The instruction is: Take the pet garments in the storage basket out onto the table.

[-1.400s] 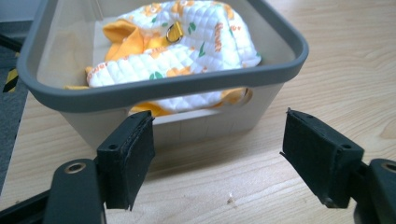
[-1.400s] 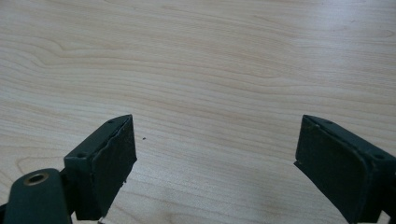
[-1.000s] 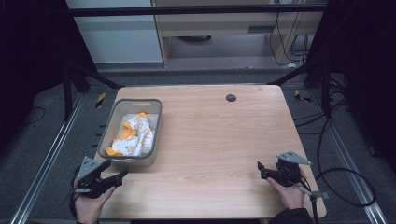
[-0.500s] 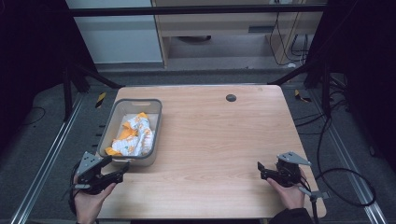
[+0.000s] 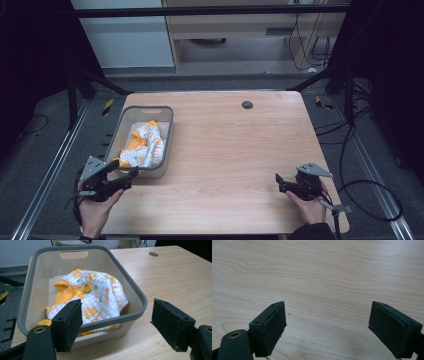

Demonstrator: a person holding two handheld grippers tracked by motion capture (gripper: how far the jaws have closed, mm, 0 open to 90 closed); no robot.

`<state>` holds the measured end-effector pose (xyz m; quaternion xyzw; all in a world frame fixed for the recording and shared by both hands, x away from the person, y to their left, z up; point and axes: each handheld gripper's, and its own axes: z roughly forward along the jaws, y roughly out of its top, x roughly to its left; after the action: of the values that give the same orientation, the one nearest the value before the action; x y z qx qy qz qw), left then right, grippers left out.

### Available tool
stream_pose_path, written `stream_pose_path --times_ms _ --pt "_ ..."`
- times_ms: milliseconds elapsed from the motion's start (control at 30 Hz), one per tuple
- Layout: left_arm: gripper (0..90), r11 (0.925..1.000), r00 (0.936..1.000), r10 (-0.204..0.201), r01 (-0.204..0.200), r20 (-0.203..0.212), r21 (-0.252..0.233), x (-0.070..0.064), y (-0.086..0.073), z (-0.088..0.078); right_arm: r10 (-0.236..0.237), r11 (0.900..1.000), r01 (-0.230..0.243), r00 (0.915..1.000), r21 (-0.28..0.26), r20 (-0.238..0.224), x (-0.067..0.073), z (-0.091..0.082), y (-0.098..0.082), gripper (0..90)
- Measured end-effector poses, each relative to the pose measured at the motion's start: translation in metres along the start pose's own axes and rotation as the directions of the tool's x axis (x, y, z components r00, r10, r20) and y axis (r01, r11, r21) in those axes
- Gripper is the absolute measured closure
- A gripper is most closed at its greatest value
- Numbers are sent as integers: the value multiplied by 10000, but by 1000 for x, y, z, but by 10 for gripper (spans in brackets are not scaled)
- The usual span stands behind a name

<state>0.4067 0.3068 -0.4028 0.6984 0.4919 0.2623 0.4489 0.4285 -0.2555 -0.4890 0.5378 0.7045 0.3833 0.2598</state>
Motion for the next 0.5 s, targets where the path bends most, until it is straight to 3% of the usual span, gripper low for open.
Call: stream_pose_path --times_ms 500 --pt "236 9999 10000 -88 88 14 63 8 17 11 -12 10000 12 10000 87 -20 0 1 -1 142"
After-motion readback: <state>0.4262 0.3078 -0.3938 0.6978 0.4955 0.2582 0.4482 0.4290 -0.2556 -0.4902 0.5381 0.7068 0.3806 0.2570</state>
